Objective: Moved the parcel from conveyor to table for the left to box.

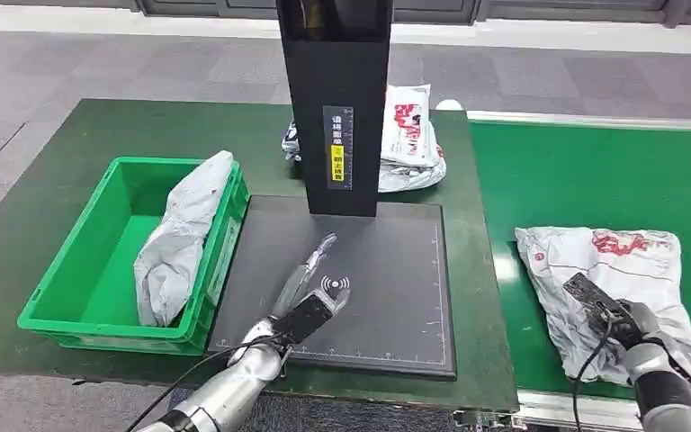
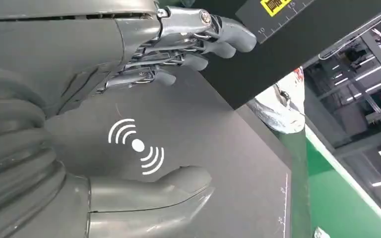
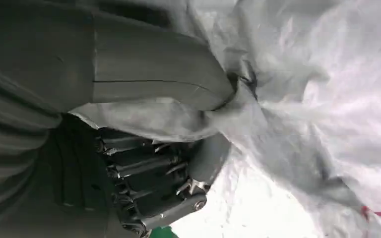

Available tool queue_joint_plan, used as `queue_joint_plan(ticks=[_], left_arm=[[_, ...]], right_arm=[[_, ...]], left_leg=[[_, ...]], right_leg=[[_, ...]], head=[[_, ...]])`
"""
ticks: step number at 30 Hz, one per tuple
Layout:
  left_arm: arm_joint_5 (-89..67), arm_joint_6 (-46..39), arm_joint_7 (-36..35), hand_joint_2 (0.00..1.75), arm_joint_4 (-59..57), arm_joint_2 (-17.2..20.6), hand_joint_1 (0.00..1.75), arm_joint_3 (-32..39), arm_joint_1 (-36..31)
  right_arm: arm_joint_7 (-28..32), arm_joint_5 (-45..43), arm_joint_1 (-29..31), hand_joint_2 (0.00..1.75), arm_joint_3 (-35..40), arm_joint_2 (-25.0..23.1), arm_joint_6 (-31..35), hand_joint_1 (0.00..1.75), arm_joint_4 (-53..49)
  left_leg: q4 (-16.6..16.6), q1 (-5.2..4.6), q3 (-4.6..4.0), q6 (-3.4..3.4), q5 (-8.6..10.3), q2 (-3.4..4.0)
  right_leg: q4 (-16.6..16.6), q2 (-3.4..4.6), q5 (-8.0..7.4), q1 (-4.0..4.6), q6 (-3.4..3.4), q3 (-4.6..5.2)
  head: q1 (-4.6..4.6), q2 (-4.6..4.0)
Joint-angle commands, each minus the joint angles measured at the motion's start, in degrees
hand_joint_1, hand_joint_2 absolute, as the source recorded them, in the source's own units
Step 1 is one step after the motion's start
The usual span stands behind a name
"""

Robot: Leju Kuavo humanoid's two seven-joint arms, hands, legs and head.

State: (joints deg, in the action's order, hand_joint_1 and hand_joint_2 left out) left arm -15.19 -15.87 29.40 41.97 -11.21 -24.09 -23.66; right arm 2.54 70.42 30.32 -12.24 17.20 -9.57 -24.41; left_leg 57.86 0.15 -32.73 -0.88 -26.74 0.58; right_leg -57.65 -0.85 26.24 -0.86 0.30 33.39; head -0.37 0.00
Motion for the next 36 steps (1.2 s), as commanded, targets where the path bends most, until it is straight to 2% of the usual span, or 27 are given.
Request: queue_joint_plan(ticks=[1, 2, 5, 6, 7, 8, 10, 11, 12, 14, 17, 22, 24, 27, 33, 36], left_arm=[[2.25, 0.87, 0.14, 1.75, -1.99, 1.06, 0.0, 4.17, -0.84], [2.62, 0.8, 0.36, 1.75, -1.9, 1.12, 0.0, 4.49, -0.72], [2.45, -0.7, 0.18, 1.75, 0.58, 1.52, 0.0, 5.33, 1.04], [2.26, -0.58, -0.12, 1.75, 1.53, 1.67, 0.0, 5.37, 1.61], [2.18, -2.5, -0.03, 1.75, 2.95, 1.47, 0.0, 6.37, 2.48], [2.05, -2.94, -0.02, 1.75, 4.0, 1.52, 0.0, 6.61, 2.86], [1.97, -5.38, 0.81, 1.75, 5.01, 1.5, 0.0, 7.39, 2.69], [2.4, -6.24, 1.54, 1.75, 5.45, 1.63, 0.0, 7.79, 2.39], [2.62, -6.49, 1.67, 1.75, 5.69, 1.75, 0.0, 7.87, 2.2], [1.66, -10.03, 3.06, 1.75, 6.79, 1.12, 0.0, 8.38, 1.76], [0.07, -13.27, 3.59, 1.75, 7.61, 0.33, 0.0, 7.92, 0.3], [-0.27, -12.56, 2.52, 1.75, 5.71, -1.08, 0.0, 6.19, -3.0], [-0.53, -12.73, 2.69, 1.75, 5.59, -1.23, 0.0, 5.88, -3.11], [-0.09, -13.24, 3.23, 1.75, 5.97, -1.29, 0.0, 5.25, -3.26], [-0.01, -13.17, 3.22, 1.75, 6.0, -1.1, 0.0, 5.23, -3.24], [0.76, -13.07, 3.8, 1.75, 6.24, -1.15, 0.0, 4.33, -3.74]], right_arm=[[-2.47, -2.8, 4.86, 1.75, 8.39, -2.13, 2.3, 1.75, 5.86], [-2.91, -3.12, 4.84, 1.75, 9.16, -2.18, 3.08, 1.75, 5.81], [-5.97, -4.55, 6.18, 1.75, 10.24, -4.35, 15.08, 1.75, 3.98], [-6.97, -4.65, 6.83, 1.75, 10.87, -4.89, 14.46, 1.75, 3.6], [-1.54, -7.6, 6.44, 1.75, 8.76, -7.8, 31.75, 1.75, -1.95], [-0.03, -9.47, 6.09, 1.75, 8.99, -9.29, 33.02, 1.75, -5.42], [6.15, -16.31, 1.54, 1.75, 11.43, -12.06, 34.78, 1.75, -18.73], [7.42, -19.42, -2.09, 1.75, 15.23, -13.11, 34.57, 1.75, -27.82], [5.98, -21.3, -4.0, 1.75, 18.63, -13.13, 34.32, 1.75, -32.41], [7.81, -21.98, -7.68, 1.75, 25.8, -14.77, 36.51, 1.75, -40.25], [8.05, -23.39, -8.9, 1.75, 34.21, -16.98, 36.91, 1.75, -42.4], [6.84, -25.91, -9.01, 1.75, 45.27, -20.41, 36.06, 1.75, -39.71], [6.7, -25.79, -8.98, 1.75, 46.16, -20.82, 36.01, 1.75, -39.41], [6.51, -26.87, -8.62, 1.75, 49.99, -21.37, 31.58, 1.75, -39.09], [6.25, -26.85, -8.49, 1.75, 50.1, -21.38, 31.51, 1.75, -39.12], [6.06, -30.0, -8.25, 1.75, 52.65, -21.55, 22.4, 1.75, -37.6]], left_leg=[[-0.08, 0.03, 0.07, -0.01, -0.01, 0.32], [-0.04, 0.01, 0.0, -0.01, -0.02, 0.25], [-0.09, 0.03, 0.02, -0.01, -0.01, 0.29], [-0.13, 0.03, 0.04, -0.02, 0.01, 0.36], [-0.06, 0.0, -0.02, -0.02, -0.01, 0.42], [-0.1, 0.0, -0.01, -0.02, 0.0, 0.48], [-0.06, 0.01, -0.09, -0.03, -0.04, 0.62], [-0.05, 0.03, -0.1, -0.04, -0.03, 0.61], [-0.11, 0.04, -0.07, -0.07, -0.02, 0.68], [-0.09, 0.09, -0.1, -0.09, 0.02, 0.4], [-0.07, 0.13, -0.07, -0.13, 0.02, 0.34], [-0.04, 0.17, -0.13, -0.12, 0.06, 0.22], [-0.04, 0.24, -0.14, -0.15, 0.1, 0.17], [-0.04, 0.23, -0.15, -0.14, 0.1, 0.12], [-0.08, 0.22, -0.12, -0.13, 0.12, 0.06], [-0.05, 0.19, -0.15, -0.14, 0.12, -0.01]], right_leg=[[0.1, 0.42, -0.12, 0.03, -0.05, 0.03], [0.03, 0.32, -0.08, 0.01, -0.03, 0.05], [0.09, 0.38, -0.11, 0.03, -0.05, 0.04], [0.13, 0.48, -0.16, 0.04, -0.07, 0.05], [0.04, 0.5, -0.14, 0.0, -0.05, 0.13], [0.06, 0.57, -0.17, 0.0, -0.07, 0.14], [0.0, 0.71, -0.17, 0.01, -0.08, 0.25], [0.0, 0.72, -0.18, 0.03, -0.08, 0.25], [0.03, 0.81, -0.2, 0.04, -0.12, 0.28], [0.02, 0.51, -0.12, 0.09, -0.12, 0.25], [0.03, 0.45, -0.09, 0.2, -0.12, 0.2], [-0.02, 0.36, -0.06, 0.29, -0.11, 0.24], [-0.05, 0.27, -0.02, 0.27, -0.12, 0.24], [-0.03, 0.21, -0.02, 0.24, -0.09, 0.23], [0.03, 0.18, -0.03, 0.23, -0.09, 0.15], [-0.02, 0.09, 0.0, 0.2, -0.09, 0.19]], head=[[0.0, 0.0], [0.0, 0.0], [0.0, 0.0], [0.0, 0.0], [0.0, 0.0], [0.0, 0.0], [0.0, 0.0], [0.0, 0.0], [0.0, 0.0], [-0.02, 0.0], [0.0, 0.0], [-0.02, 0.0], [-0.02, 0.0], [-0.02, 0.0], [0.0, 0.0], [-0.02, 0.0]])
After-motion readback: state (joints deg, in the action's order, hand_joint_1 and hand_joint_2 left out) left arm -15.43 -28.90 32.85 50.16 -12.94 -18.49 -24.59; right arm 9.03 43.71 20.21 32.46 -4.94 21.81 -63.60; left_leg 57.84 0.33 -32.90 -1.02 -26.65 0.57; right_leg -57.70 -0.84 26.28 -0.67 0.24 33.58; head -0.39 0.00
